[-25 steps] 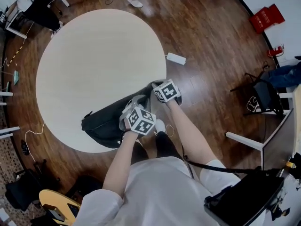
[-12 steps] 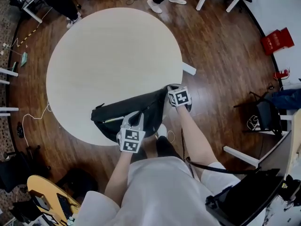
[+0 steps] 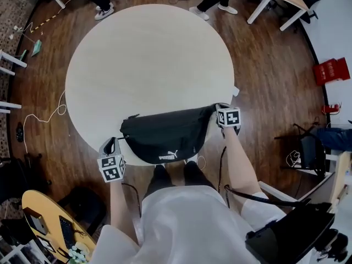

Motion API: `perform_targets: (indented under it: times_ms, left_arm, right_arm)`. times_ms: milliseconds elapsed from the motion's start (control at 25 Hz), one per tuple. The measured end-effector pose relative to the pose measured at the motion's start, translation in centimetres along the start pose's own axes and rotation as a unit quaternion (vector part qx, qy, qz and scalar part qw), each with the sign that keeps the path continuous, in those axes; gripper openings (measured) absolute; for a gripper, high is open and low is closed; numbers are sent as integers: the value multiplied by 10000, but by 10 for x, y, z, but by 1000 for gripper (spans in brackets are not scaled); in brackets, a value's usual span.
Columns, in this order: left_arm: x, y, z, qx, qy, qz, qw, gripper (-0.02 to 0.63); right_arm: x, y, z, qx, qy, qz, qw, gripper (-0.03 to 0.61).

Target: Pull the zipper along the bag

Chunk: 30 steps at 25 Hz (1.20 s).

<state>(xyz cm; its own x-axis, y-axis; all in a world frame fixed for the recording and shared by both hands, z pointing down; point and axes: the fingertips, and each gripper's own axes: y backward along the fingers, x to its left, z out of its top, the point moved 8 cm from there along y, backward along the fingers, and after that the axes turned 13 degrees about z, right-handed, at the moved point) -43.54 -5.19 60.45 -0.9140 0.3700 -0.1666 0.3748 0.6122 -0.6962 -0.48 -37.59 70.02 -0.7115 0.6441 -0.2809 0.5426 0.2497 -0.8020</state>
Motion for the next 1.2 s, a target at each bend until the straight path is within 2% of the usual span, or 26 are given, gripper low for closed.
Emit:
perform_targets:
  times_ms: [120, 240, 480, 680, 800, 880, 920, 1000, 1080, 1200]
  left_arm:
    - [27, -27, -13, 97, -64, 148, 9998, 41]
    - [36, -61, -25, 96, -614, 294, 9976, 41]
    - [26, -108, -29, 197, -1122, 294, 9931, 41]
    - [25, -95, -15, 99, -617, -93, 9980, 44]
    - [27, -78, -14, 107, -440, -390, 9982, 46]
    - [36, -67, -13, -34, -246, -520, 9983, 63]
    - [40, -61, -11, -129, -162, -582, 9981, 79]
    - [48, -51, -6, -343, -31, -733, 9967, 134]
    - [47, -39, 0, -537, 60, -855, 9949, 180]
    - [34, -5, 11, -928, 4, -909, 9915, 170]
  right_arm:
    - [3, -4, 1, 29, -89, -122, 9999, -8]
    - [9, -5, 2, 35, -175, -233, 9996, -9]
    - [9, -8, 1, 174, -196, -426, 9987, -8]
    - [6, -3, 0, -23, -173, -314, 9994, -8]
    - [15, 11, 2, -394, -132, -207, 9989, -8]
    - [33, 22, 9, -740, -2, -114, 9972, -8]
    - [45, 29, 12, -891, 110, -78, 9959, 18]
    - [67, 44, 16, -1051, 433, -60, 9935, 130]
    - [84, 64, 18, -1111, 854, -131, 9901, 141]
    - [107, 106, 10, -1403, 1243, -163, 9821, 141]
